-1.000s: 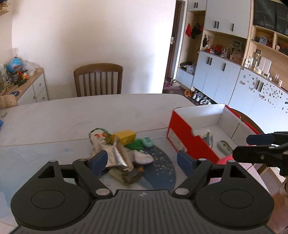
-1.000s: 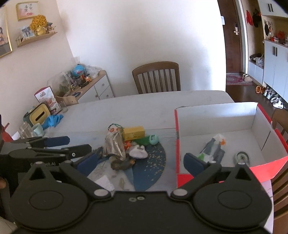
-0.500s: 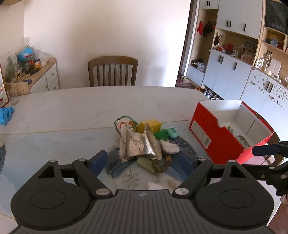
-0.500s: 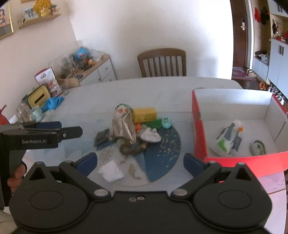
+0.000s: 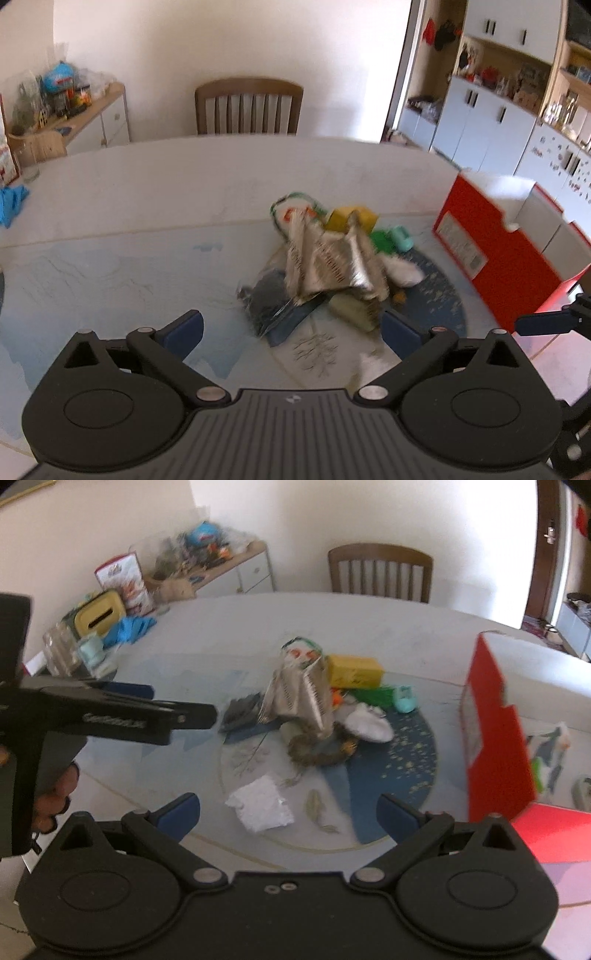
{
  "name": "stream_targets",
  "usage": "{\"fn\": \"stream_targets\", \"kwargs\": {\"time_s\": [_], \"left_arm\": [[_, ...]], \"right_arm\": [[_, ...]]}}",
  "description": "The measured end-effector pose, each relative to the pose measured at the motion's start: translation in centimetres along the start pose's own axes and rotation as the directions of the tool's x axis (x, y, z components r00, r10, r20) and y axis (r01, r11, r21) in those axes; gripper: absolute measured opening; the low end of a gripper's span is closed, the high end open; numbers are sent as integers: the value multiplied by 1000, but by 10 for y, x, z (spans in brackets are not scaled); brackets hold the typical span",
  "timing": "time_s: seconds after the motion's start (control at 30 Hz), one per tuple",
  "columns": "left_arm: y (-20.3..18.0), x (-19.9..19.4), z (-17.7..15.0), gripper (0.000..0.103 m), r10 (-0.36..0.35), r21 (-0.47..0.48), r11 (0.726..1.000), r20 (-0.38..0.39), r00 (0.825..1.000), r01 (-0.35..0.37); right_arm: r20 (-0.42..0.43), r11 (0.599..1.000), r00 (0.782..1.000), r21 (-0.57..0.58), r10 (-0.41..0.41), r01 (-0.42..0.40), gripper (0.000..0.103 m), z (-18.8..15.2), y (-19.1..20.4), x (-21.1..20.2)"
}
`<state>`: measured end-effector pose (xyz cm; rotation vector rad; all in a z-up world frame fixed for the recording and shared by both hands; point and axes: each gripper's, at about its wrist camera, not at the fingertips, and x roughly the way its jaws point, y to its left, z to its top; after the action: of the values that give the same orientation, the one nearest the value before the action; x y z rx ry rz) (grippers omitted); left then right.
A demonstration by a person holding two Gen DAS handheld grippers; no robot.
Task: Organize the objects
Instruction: 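Grasp the black granule bag with left tool while right grasps the clear white-bead bag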
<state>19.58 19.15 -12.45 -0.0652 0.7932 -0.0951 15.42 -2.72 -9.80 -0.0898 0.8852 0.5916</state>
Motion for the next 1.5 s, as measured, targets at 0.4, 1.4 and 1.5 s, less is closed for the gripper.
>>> {"fn": "stream_targets", "kwargs": {"time_s": [0.4,1.4,1.5], "left_arm": [[19,64,1,103,-9,54,998,-58,998,12],[25,91,-3,69,-26,87,996,-28,999,28],[23,90,-4,55,-33,92,995,-34,999,36]], "right_arm": [[-110,996,994,-83,9,-19,97,0,16,45],[-167,989,986,-144,11,-35,52,2,25,83],[-166,989,986,-146,12,-37,44,2,26,83]]}}
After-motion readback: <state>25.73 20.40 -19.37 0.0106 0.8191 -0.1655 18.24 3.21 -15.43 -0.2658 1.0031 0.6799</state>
